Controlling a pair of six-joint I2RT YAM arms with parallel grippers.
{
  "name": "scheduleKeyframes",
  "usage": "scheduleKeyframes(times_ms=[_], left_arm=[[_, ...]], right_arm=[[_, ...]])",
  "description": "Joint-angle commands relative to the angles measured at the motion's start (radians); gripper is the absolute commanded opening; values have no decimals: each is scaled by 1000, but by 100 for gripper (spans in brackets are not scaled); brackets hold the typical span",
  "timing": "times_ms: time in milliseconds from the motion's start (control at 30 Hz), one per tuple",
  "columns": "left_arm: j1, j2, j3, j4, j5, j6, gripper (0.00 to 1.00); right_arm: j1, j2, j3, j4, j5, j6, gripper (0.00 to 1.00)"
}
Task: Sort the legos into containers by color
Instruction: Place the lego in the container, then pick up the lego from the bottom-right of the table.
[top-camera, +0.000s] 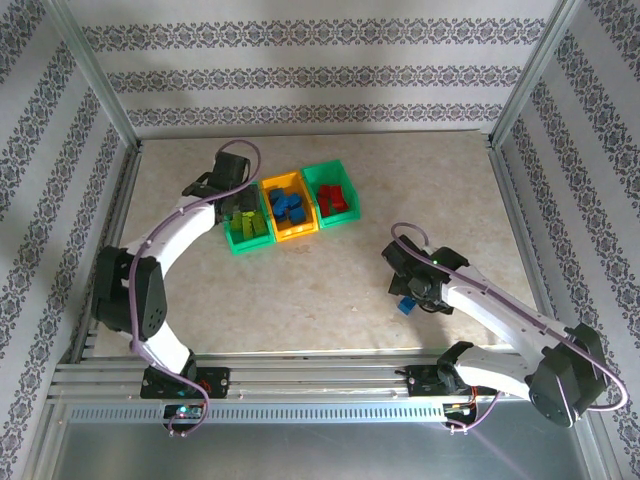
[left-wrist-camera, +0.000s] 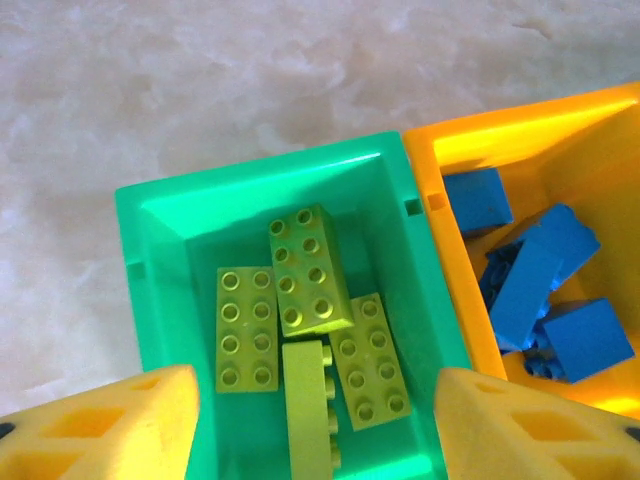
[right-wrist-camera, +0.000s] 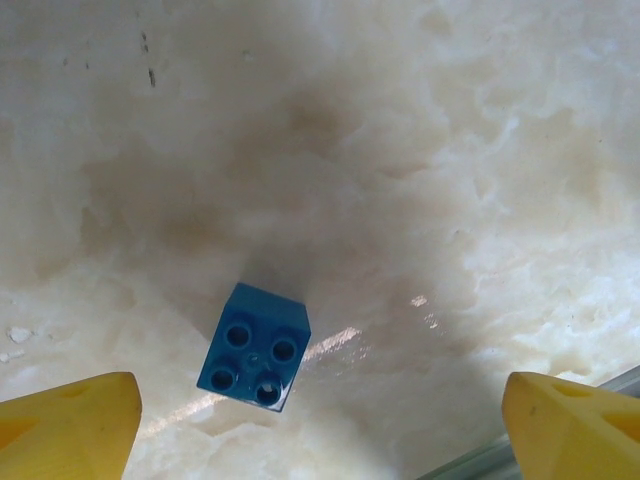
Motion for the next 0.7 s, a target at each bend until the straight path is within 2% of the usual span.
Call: scheduleKeyframes(times_ms=[0, 33, 133, 267, 467, 667], left_arm=[[18, -73, -42, 21, -20, -4, 76], [20, -96, -54, 26, -22, -5, 79], [25, -165, -105, 55, -30, -9, 99], [32, -263, -170, 79, -55, -16, 100], [45, -404, -279, 105, -110, -34, 100], [54, -538, -384, 143, -126, -52, 100]], right_arm=[[16, 14, -34, -4, -29, 43, 89], [16, 16, -44, 15, -42, 49, 88], [18, 26, -77, 79, -79, 64, 84], [15, 59, -83, 105, -89, 78, 82], [17, 111, -97, 163, -126, 80, 71], [17, 148, -116, 223, -136, 81, 67]])
